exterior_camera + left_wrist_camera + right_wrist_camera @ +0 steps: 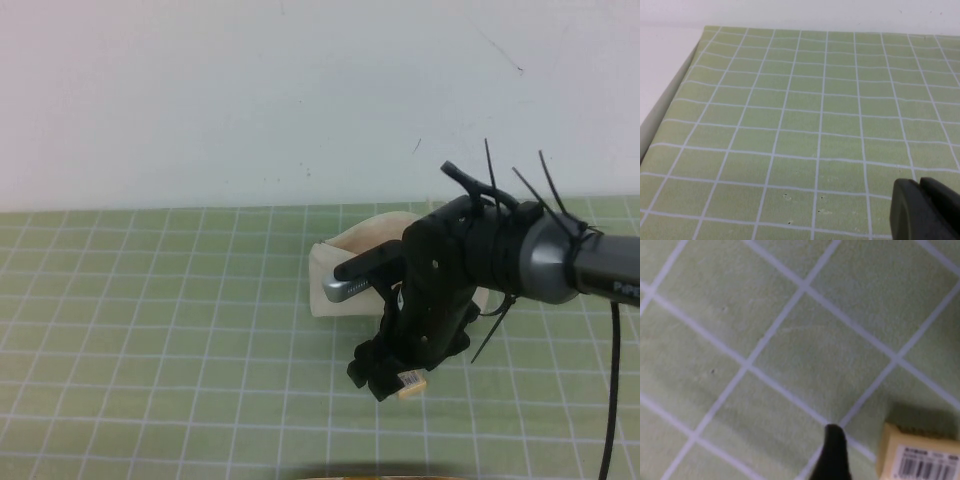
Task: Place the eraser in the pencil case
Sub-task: Pick up the eraser from the table, then place the eraser on the pencil case
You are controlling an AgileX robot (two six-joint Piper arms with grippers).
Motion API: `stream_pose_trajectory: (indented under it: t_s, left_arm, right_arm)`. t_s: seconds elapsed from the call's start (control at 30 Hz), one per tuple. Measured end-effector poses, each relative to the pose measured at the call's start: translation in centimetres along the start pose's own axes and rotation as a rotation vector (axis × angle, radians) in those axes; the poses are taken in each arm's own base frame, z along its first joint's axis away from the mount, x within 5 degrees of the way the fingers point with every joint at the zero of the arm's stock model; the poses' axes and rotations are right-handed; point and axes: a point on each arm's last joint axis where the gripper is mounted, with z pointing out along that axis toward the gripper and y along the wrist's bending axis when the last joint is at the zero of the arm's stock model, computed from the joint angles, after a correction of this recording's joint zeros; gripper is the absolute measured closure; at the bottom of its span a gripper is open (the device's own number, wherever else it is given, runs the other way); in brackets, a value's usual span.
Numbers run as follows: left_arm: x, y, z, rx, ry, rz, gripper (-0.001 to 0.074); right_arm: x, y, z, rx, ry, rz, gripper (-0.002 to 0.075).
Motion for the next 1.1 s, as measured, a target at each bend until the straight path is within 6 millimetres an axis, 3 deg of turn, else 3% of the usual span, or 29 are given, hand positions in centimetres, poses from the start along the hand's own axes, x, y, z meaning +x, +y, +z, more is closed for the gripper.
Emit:
stream_pose_trajectory:
  t_s: [0.13, 0.4, 0.53, 0.67, 0.93, 1.0, 1.1]
  left_arm:
    - [0.0, 0.0, 0.0, 0.000, 0.000, 0.000, 0.0736]
    - [0.0, 0.0, 0.0, 0.000, 0.000, 0.000, 0.0736]
    - [0.0, 0.0, 0.0, 0.000, 0.000, 0.000, 0.0736]
    - [0.0, 0.0, 0.0, 0.000, 0.000, 0.000, 0.0736]
    - [0.0, 0.0, 0.0, 0.000, 0.000, 0.000, 0.0736]
    - [0.0, 0.0, 0.0, 0.000, 0.000, 0.000, 0.0736]
    - [0.0, 0.0, 0.0, 0.000, 0.000, 0.000, 0.0736]
  right_arm:
    - [0.0, -0.1, 1.0, 0.005, 0.009, 0.027, 0.0234]
    - [-0.1, -0.1, 1.0, 0.011, 0.008, 0.028, 0.0411]
    - [0.4, -0.1, 0.6, 0.008, 0.054, 0.047, 0.0417]
    - [0.4, 0.2, -2.6, -0.022, 0.026, 0.028, 0.0419]
    - [-0.4, 0.7, -12.9, -0.058, -0.343, -0.054, 0.0419]
    - [-1.1, 0.5, -14.4, -0.019, -0.473, -0.093, 0.0419]
    - [-2.1, 0.0, -14.6, 0.026, -0.581, -0.124, 0.0419]
